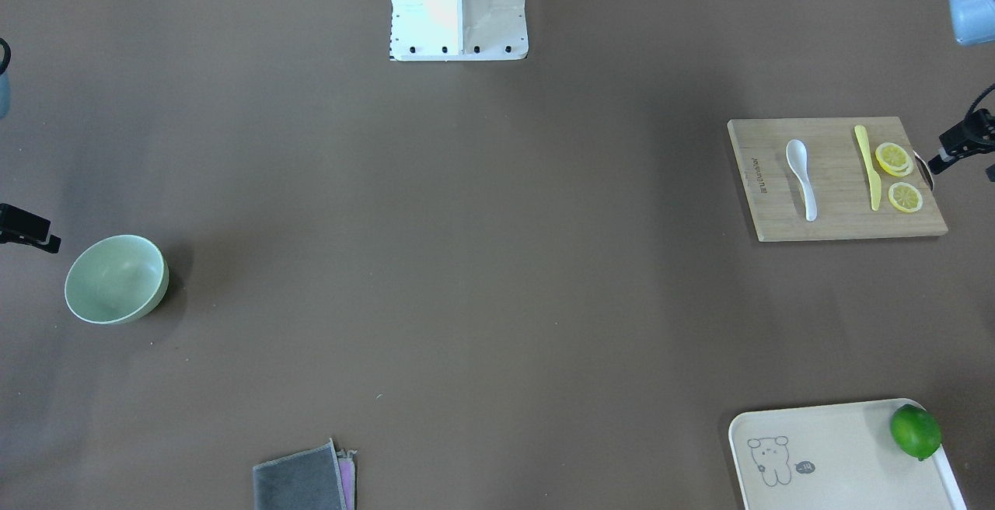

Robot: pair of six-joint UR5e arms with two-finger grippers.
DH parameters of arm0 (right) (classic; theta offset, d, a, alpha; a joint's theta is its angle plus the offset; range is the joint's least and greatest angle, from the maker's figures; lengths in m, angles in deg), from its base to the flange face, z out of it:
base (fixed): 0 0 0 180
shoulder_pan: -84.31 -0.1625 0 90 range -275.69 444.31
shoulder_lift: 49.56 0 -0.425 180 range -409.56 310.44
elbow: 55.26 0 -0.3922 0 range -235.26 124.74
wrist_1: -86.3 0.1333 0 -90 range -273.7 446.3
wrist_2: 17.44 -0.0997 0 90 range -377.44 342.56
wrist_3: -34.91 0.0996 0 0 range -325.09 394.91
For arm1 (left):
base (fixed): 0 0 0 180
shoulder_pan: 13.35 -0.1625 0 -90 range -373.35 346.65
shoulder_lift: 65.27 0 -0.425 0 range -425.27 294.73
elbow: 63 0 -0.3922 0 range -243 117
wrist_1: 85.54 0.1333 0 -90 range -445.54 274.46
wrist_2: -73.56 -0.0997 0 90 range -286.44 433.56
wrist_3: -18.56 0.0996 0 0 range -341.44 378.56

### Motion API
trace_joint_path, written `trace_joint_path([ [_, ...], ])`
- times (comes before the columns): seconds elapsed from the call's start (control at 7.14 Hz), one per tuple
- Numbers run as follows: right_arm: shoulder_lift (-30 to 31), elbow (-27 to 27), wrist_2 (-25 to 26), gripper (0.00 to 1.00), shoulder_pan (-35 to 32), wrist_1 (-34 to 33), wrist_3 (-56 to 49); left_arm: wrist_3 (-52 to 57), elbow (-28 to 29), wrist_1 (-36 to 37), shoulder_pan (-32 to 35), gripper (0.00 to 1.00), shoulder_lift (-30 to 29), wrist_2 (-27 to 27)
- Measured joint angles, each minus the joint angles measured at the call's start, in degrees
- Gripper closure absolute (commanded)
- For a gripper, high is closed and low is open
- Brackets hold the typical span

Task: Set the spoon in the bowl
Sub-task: 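Reach right gripper to green bowl rim while left gripper nears white spoon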

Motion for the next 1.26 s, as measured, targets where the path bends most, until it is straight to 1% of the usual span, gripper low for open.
trace_joint_path([
  [0.14,-1.9,-2.7,0.8,0.09,1.1,1.5,0.8,-1.7,-0.1,-0.5,-1.7,0.03,0.0,-0.1],
  [0.28,-3.7,-6.0,1.2,0.15,1.9,4.3,2.1,-3.1,-0.1,-1.0,-3.3,0.03,-0.1,-0.1],
  [0.42,-4.8,-8.5,1.6,0.18,2.7,6.7,3.6,-3.9,-0.1,-1.5,-4.4,0.03,-0.1,-0.1],
  [0.56,-5.3,-9.7,2.1,0.3,3.5,7.9,4.5,-4.3,-0.2,-1.8,-5.6,0.03,-0.1,-0.1],
  [0.7,-5.3,-10.2,2.6,0.67,4.0,8.4,4.8,-4.7,-0.2,-1.9,-6.9,0.03,-0.1,-0.2],
  [0.84,-5.2,-10.4,2.9,1.0,4.3,8.5,4.9,-5.2,-0.2,-2.0,-8.2,0.03,-0.2,-0.5],
  [0.98,-5.1,-10.5,2.9,1.0,4.5,8.6,5.0,-5.9,-0.2,-2.4,-9.7,0.03,-0.2,-1.1],
  [1.12,-5.1,-10.3,2.8,1.0,4.5,8.6,5.1,-7.2,-0.1,-3.1,-11.9,0.06,-0.2,-2.3],
  [1.26,-5.3,-9.5,2.6,1.0,4.5,8.6,5.9,-8.5,0.1,-3.5,-14.5,0.12,-0.3,-4.4],
])
